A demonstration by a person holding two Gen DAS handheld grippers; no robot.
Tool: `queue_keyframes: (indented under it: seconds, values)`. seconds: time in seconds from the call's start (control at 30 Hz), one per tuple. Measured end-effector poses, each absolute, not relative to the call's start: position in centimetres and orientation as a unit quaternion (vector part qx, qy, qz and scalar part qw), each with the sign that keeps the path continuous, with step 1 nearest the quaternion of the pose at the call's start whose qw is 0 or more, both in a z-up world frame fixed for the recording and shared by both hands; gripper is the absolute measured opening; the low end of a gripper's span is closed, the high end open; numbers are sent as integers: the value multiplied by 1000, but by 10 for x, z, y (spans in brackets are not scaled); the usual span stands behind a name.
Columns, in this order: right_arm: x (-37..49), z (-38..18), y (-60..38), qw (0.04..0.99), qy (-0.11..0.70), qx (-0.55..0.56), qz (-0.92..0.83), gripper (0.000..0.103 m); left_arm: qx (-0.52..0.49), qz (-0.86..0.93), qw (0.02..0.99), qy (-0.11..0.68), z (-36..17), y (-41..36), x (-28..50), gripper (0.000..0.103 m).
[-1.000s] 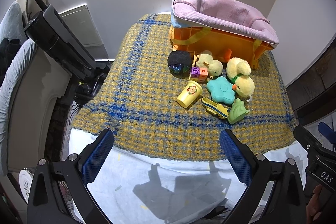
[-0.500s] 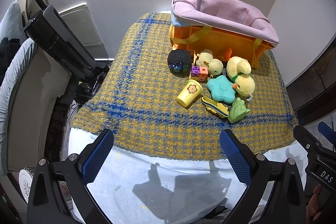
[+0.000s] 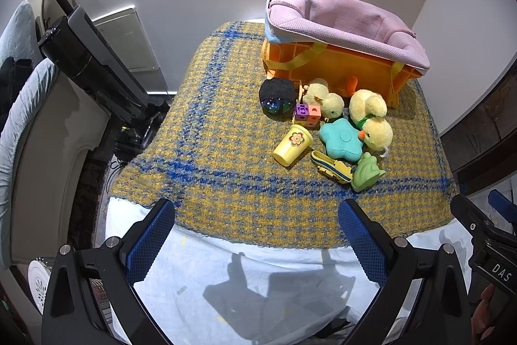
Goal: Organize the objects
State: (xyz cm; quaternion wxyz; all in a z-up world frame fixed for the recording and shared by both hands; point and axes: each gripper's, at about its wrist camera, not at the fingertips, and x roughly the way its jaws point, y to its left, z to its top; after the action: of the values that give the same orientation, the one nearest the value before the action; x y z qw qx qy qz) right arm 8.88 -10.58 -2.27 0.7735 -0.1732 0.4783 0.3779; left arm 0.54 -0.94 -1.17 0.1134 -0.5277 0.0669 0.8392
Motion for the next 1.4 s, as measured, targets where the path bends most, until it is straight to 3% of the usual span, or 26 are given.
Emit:
queue_keyframes:
  seconds: [0.83,1.4]
  values:
    - [91,-29,-102,781,480,-162,366,102,-512,842,143,85,-18,-7,-2,103]
    - [95,-81,-61,783,478,-165,363,102,-501,838,181,121,-70,-2,-32,103]
